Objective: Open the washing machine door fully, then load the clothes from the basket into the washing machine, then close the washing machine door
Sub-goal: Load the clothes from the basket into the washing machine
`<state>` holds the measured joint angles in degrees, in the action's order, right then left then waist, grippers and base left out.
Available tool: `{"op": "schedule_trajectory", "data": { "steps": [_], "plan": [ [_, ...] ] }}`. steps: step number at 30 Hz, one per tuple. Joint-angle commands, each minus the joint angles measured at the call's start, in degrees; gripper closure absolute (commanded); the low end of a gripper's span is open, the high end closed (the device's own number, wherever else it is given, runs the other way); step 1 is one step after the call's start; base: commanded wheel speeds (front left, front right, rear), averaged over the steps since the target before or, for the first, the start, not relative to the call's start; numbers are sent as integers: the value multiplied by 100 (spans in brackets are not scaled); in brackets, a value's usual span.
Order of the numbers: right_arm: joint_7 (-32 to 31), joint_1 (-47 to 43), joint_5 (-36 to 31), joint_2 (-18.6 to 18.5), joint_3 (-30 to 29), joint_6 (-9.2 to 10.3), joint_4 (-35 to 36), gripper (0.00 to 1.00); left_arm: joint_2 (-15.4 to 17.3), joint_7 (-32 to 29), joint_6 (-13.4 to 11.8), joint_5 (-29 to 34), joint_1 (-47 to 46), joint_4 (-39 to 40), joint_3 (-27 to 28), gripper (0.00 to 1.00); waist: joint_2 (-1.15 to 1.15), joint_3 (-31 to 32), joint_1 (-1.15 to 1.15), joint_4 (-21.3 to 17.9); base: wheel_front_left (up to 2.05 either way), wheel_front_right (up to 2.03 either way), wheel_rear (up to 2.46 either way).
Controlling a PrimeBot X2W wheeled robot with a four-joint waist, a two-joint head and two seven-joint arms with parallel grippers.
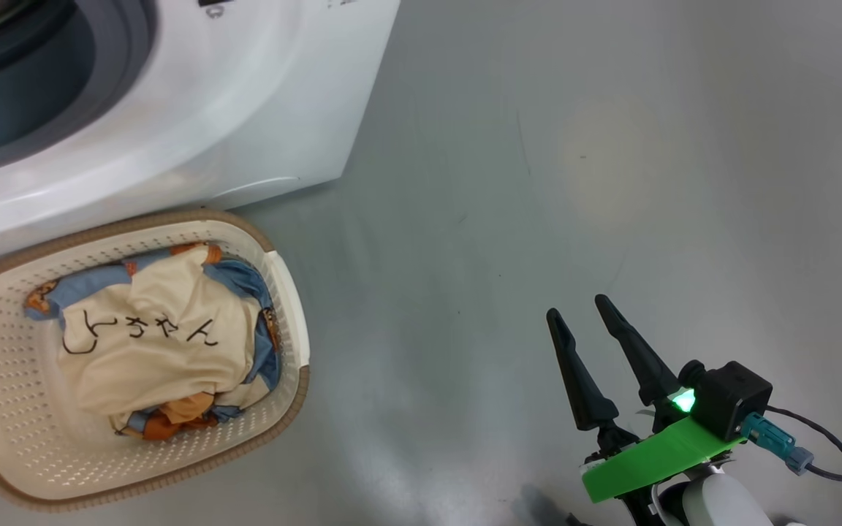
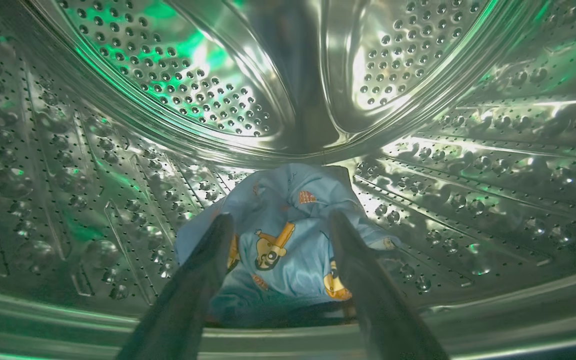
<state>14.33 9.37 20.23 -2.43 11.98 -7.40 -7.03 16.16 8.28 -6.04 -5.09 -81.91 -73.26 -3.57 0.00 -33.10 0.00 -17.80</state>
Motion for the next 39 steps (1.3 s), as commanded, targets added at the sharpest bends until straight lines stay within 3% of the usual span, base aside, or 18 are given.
{"op": "schedule_trajectory", "data": {
  "steps": [1,12,19,32,39],
  "plan": [
    [67,-155,-49,-44,87,-9,96,0,173,89,-61,-51,86,99,46,0,0,43,0,39,0,0,0],
    [67,-166,-97,-44,42,-9,68,0,-149,506,-172,-323,506,67,142,0,0,332,0,228,0,0,0],
    [67,-226,-128,-44,7,-9,28,0,-373,660,-56,-519,1088,338,226,0,0,712,0,425,0,0,0],
    [67,-530,-316,-44,-278,-9,-51,0,-735,671,248,-660,3166,2142,465,0,0,1601,0,886,0,0,0],
    [67,-749,-424,-44,-431,-9,-53,0,-1003,671,583,-567,4228,2984,422,0,0,2010,0,1106,0,0,0]
  ]
}}
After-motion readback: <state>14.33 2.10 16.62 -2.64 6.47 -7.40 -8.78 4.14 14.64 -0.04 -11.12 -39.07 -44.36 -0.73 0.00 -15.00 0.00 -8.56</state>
